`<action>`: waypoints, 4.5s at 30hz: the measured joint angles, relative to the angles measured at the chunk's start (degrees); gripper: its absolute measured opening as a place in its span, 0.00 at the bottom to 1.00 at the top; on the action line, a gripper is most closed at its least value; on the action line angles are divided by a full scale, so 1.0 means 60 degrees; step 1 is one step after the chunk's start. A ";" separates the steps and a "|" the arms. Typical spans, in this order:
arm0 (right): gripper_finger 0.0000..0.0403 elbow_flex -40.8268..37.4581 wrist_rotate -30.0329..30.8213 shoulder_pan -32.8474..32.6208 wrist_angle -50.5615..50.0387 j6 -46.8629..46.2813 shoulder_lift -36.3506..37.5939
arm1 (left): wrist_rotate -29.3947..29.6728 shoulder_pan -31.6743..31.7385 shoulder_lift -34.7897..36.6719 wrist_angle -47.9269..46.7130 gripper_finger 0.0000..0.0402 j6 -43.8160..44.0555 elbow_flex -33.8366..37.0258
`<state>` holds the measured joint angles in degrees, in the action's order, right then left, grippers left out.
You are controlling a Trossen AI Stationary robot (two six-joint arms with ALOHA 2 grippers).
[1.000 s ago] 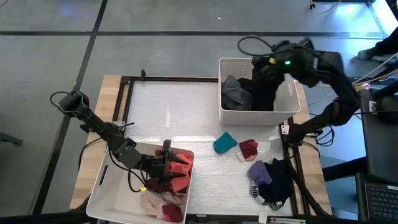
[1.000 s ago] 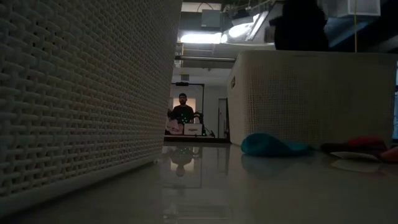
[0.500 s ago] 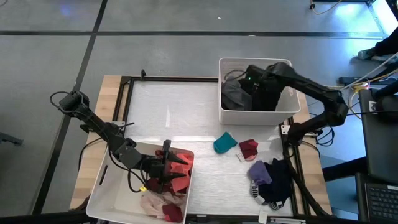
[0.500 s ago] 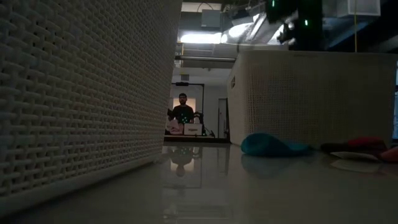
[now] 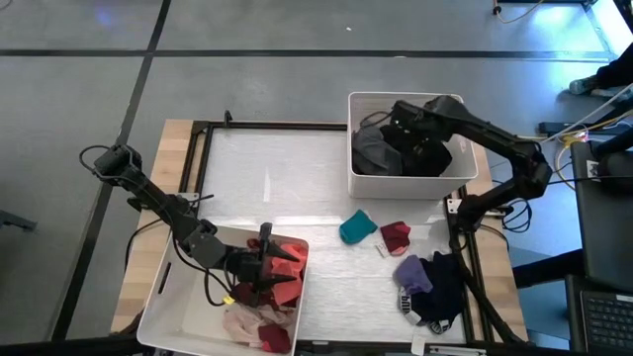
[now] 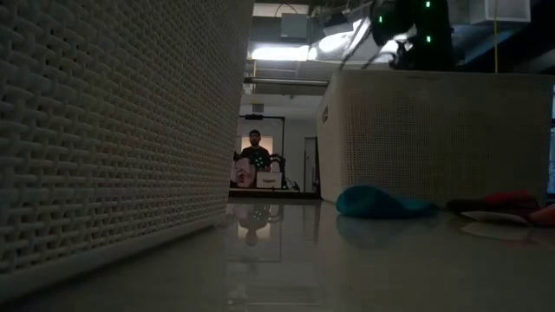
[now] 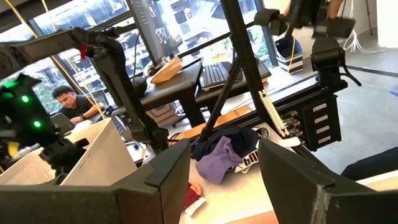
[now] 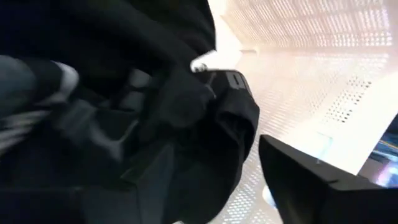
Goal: Sort clothes
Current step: Put the black boxer into the top white bin, then put the red sock into the bottom white bin
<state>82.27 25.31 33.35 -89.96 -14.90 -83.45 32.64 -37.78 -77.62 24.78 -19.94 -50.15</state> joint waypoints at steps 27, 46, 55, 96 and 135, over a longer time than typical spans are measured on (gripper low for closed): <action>0.66 0.1215 -0.1674 -0.8703 0.1572 -0.3035 0.0755 | -0.0002 0.0000 0.0000 -0.0042 0.45 0.0178 0.0000; 0.66 -0.5427 -0.2383 -1.0328 0.6519 -0.3480 0.0759 | -0.0003 0.0007 0.0000 -0.0023 0.45 0.0178 0.0000; 0.66 -0.7339 -0.2090 -1.0285 0.9013 -0.3442 0.0759 | -0.0003 0.0118 0.0000 -0.0020 0.45 0.0179 0.0000; 0.04 -0.2510 -0.1305 -1.0313 0.9674 -0.0644 0.0763 | 0.1407 -0.0967 0.0710 -0.0421 0.45 0.0503 -0.0007; 0.48 0.0704 -0.3975 -0.9116 1.9140 0.2344 -0.4698 | 0.4189 -0.1570 0.2426 -0.0192 0.45 -0.0012 -0.0007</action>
<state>86.49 1.47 -21.34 24.88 -0.83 -111.63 57.78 -47.20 -63.07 23.63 -20.02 -50.19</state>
